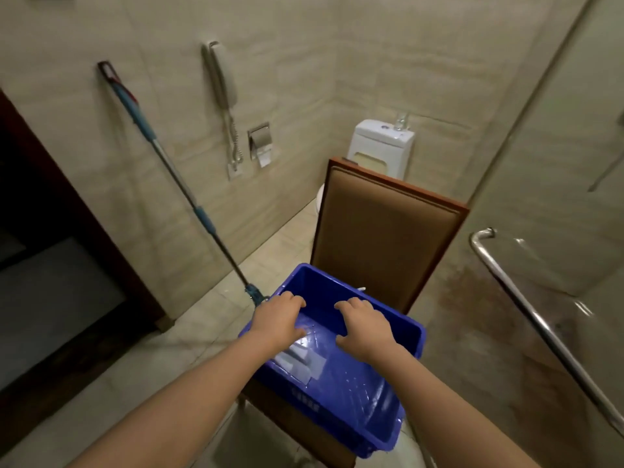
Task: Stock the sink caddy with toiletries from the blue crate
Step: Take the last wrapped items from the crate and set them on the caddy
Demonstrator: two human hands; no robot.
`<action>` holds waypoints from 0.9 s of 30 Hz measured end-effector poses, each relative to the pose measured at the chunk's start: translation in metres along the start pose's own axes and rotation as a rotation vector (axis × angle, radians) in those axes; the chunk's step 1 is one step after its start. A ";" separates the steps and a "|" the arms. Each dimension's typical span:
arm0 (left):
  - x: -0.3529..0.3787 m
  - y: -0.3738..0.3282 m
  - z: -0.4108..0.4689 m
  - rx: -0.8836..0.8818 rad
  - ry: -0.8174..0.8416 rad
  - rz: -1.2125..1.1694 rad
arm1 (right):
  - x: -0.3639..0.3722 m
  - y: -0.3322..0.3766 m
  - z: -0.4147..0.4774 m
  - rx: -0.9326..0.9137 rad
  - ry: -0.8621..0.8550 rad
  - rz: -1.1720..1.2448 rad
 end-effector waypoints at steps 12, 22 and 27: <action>0.121 0.054 0.082 -0.196 0.293 0.019 | 0.122 -0.049 0.091 -0.026 0.238 0.093; 0.231 0.073 0.134 -0.156 0.519 0.160 | 0.241 -0.077 0.127 0.029 0.390 0.206; 0.282 0.069 0.152 -0.037 0.567 0.220 | 0.283 -0.091 0.136 0.083 0.408 0.253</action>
Point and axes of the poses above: each hand's wrist, its own z-axis towards the middle knuckle, its own x-axis out of the palm, y = z × x, the point moved 9 cm from there along z, towards the middle knuckle, and after that the axes turned 10 degrees about -x, right-handed, at the moved point
